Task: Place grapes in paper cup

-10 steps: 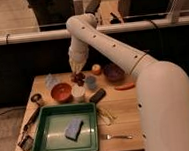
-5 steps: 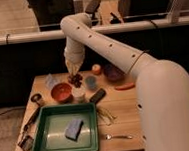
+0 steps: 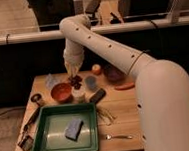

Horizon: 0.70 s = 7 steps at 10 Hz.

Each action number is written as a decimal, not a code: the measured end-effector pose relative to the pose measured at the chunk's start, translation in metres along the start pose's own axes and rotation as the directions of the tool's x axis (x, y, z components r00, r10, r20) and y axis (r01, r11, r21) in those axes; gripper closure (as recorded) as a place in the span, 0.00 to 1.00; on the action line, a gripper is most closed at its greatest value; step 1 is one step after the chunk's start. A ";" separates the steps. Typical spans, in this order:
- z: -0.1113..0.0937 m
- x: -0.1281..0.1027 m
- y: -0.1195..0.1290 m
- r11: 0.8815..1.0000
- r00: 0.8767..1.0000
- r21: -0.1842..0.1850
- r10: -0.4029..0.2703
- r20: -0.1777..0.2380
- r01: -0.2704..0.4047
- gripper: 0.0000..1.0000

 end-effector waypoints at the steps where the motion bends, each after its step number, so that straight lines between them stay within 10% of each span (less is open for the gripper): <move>1: 0.001 0.000 0.001 1.000 1.000 0.000 -0.002 0.004 0.002 0.95; 3: 0.002 0.000 0.002 1.000 1.000 -0.002 -0.005 0.015 0.005 0.94; 7: 0.004 0.003 0.004 1.000 0.999 -0.007 -0.001 0.038 0.001 0.56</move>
